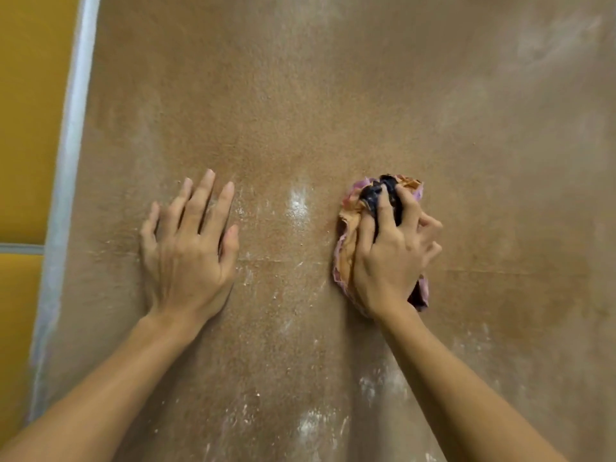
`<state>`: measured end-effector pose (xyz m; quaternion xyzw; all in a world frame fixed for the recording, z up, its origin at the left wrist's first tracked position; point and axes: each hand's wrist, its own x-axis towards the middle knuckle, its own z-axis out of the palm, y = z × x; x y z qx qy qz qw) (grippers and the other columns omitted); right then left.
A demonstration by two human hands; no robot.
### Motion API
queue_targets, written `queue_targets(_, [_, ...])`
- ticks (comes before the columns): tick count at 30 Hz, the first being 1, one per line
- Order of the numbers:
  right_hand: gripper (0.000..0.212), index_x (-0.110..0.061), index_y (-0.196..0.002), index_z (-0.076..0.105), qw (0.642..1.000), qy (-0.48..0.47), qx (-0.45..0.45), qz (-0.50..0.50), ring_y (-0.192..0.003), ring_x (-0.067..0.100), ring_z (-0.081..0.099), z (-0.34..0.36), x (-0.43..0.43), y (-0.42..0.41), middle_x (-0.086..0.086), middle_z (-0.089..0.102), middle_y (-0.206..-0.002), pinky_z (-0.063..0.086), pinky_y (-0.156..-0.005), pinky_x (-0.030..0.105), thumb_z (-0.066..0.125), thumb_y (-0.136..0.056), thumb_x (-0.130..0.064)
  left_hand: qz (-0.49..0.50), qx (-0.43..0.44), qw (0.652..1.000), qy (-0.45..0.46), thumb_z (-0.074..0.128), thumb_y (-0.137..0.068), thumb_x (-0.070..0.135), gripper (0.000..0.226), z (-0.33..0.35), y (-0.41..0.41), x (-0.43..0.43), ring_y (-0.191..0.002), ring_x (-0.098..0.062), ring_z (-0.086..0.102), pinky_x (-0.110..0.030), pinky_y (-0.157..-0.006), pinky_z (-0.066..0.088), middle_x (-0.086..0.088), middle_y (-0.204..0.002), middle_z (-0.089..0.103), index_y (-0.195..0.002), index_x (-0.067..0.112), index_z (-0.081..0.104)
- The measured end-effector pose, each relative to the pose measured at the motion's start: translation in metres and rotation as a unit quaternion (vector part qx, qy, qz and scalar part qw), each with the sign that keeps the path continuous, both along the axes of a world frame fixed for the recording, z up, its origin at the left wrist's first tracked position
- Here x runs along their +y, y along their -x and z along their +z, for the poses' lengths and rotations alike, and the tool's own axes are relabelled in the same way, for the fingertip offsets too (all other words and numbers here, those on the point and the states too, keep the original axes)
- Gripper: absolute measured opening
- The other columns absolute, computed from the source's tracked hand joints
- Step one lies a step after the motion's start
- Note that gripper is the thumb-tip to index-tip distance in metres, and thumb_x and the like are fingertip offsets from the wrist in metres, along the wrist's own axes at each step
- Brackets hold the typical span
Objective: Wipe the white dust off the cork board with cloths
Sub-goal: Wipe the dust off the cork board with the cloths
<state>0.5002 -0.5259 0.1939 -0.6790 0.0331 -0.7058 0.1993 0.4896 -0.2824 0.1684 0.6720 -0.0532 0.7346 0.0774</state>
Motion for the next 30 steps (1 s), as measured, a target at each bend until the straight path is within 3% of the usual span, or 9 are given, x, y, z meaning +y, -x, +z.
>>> queue_targets(5, [0.043, -0.032, -0.142, 0.058, 0.957, 0.287, -0.028, 0.009, -0.124, 0.023, 0.043, -0.056, 0.025, 0.008, -0.01, 0.048, -0.154, 0.034, -0.088, 0.041, 0.051, -0.101, -0.042, 0.002, 0.001, 1.0, 0.007, 0.044, -0.102, 0.034, 0.052, -0.002, 0.0, -0.002, -0.15, -0.024, 0.034, -0.051, -0.118, 0.021, 0.001, -0.163, 0.036, -0.154, 0.027, 0.044])
queue_targets(7, [0.042, -0.034, -0.143, 0.056, 0.967, 0.255, -0.016, 0.011, -0.124, 0.022, 0.04, -0.046, 0.008, 0.006, -0.012, 0.045, -0.154, 0.035, -0.088, 0.042, 0.045, -0.102, -0.042, 0.004, 0.004, 1.0, 0.004, 0.043, -0.103, 0.035, 0.052, -0.001, 0.001, -0.001, -0.15, -0.024, 0.033, -0.052, -0.118, 0.021, 0.001, -0.164, 0.036, -0.154, 0.028, 0.043])
queue_targets(11, [0.042, -0.034, -0.139, 0.057, 0.997, 0.074, -0.005, 0.036, -0.122, 0.023, 0.035, 0.011, 0.016, 0.001, -0.013, 0.045, -0.151, 0.038, -0.09, 0.046, 0.043, -0.1, -0.04, 0.013, 0.025, 1.0, 0.003, 0.041, -0.103, 0.037, 0.053, 0.001, 0.002, 0.002, -0.151, -0.023, 0.031, -0.052, -0.118, 0.022, 0.002, -0.164, 0.034, -0.155, 0.029, 0.041])
queue_targets(13, [0.042, -0.031, -0.137, 0.06, 0.994, 0.102, -0.027, 0.043, -0.124, 0.023, 0.037, 0.01, 0.037, 0.001, -0.011, 0.048, -0.15, 0.037, -0.09, 0.045, 0.045, -0.098, -0.039, 0.022, 0.035, 0.999, 0.002, 0.039, -0.103, 0.039, 0.054, 0.0, 0.002, 0.0, -0.152, -0.022, 0.03, -0.052, -0.118, 0.022, 0.002, -0.165, 0.033, -0.156, 0.03, 0.04])
queue_targets(16, [0.039, -0.027, -0.135, 0.063, 0.968, 0.242, -0.06, 0.04, -0.126, 0.024, 0.041, -0.035, 0.041, 0.002, -0.009, 0.053, -0.148, 0.036, -0.088, 0.043, 0.048, -0.1, -0.037, 0.028, 0.043, 0.999, 0.009, 0.036, -0.104, 0.041, 0.054, -0.002, 0.002, 0.0, -0.153, -0.021, 0.027, -0.051, -0.12, 0.019, 0.003, -0.166, 0.031, -0.157, 0.031, 0.037])
queue_targets(18, [0.038, -0.029, -0.136, 0.062, 0.956, 0.287, -0.058, 0.033, -0.125, 0.023, 0.041, -0.044, 0.023, 0.002, -0.01, 0.052, -0.149, 0.037, -0.087, 0.043, 0.054, -0.1, -0.036, 0.024, 0.049, 0.998, 0.012, 0.036, -0.105, 0.041, 0.054, -0.002, 0.003, -0.001, -0.154, -0.02, 0.026, -0.051, -0.121, 0.018, 0.004, -0.166, 0.029, -0.157, 0.031, 0.036])
queue_targets(23, [0.038, -0.034, -0.136, 0.06, 0.993, 0.102, -0.029, 0.05, -0.122, 0.021, 0.032, 0.022, 0.03, -0.001, -0.013, 0.049, -0.149, 0.032, -0.086, 0.042, 0.051, -0.1, -0.039, 0.022, 0.055, 0.998, 0.008, 0.038, -0.104, 0.041, 0.054, 0.0, 0.004, 0.003, -0.154, -0.019, 0.025, -0.049, -0.12, 0.019, 0.005, -0.167, 0.029, -0.158, 0.032, 0.036])
queue_targets(24, [0.038, -0.033, -0.136, 0.061, 0.993, 0.1, -0.037, 0.045, -0.122, 0.021, 0.032, 0.022, 0.043, -0.001, -0.012, 0.049, -0.148, 0.031, -0.086, 0.041, 0.05, -0.099, -0.04, 0.025, 0.055, 0.998, 0.009, 0.038, -0.104, 0.041, 0.054, -0.001, 0.002, 0.003, -0.154, -0.019, 0.026, -0.049, -0.12, 0.019, 0.005, -0.167, 0.029, -0.157, 0.033, 0.036])
queue_targets(30, [0.036, -0.031, -0.134, 0.064, 0.946, 0.313, -0.075, 0.045, -0.123, 0.021, 0.043, -0.04, 0.047, 0.001, -0.013, 0.054, -0.148, 0.035, -0.085, 0.041, 0.06, -0.099, -0.037, 0.007, 0.073, 0.997, -0.022, 0.038, -0.104, 0.045, 0.055, 0.004, 0.004, 0.014, -0.152, -0.018, 0.029, -0.047, -0.117, 0.022, 0.008, -0.167, 0.027, -0.157, 0.035, 0.035])
